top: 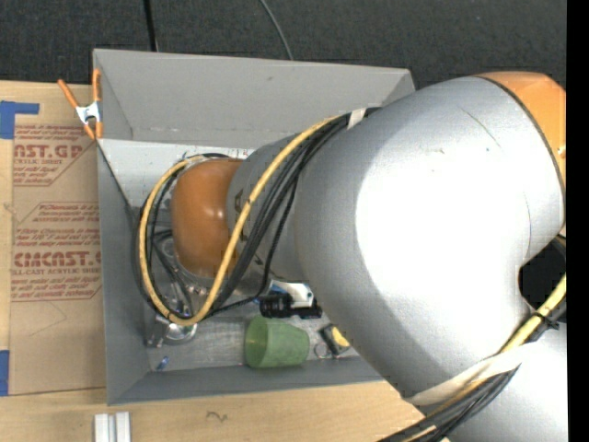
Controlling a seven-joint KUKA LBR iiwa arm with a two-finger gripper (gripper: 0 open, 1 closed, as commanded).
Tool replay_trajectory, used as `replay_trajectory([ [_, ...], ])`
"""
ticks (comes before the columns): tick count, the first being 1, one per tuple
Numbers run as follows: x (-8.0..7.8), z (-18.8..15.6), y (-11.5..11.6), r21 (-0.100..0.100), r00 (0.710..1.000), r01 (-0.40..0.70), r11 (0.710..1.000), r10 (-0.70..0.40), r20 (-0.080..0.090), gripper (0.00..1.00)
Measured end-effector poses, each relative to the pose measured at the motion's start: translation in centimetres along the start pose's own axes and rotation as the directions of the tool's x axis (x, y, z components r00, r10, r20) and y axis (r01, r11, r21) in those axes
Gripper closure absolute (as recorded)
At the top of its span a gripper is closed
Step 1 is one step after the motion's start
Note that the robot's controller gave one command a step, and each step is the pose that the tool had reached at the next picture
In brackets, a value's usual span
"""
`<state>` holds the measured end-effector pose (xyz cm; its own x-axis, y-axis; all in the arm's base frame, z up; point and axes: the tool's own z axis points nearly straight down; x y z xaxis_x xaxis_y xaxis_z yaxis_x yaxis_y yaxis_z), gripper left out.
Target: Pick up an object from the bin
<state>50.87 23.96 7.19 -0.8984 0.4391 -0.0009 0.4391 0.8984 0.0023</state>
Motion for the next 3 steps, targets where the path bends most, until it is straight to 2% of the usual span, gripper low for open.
replay_trajectory([
  [1, 0.1, -0.2, 0.2, -0.001, 1.000, 0.001, 1.000, -0.001, -0.003, 1.00],
  [2, 0.0, -6.1, 0.3, -0.002, 1.000, 0.002, 1.000, -0.002, 0.002, 1.00],
  [3, 0.0, -10.0, 0.4, -0.001, 1.000, 0.003, 1.000, -0.003, 0.001, 1.00],
])
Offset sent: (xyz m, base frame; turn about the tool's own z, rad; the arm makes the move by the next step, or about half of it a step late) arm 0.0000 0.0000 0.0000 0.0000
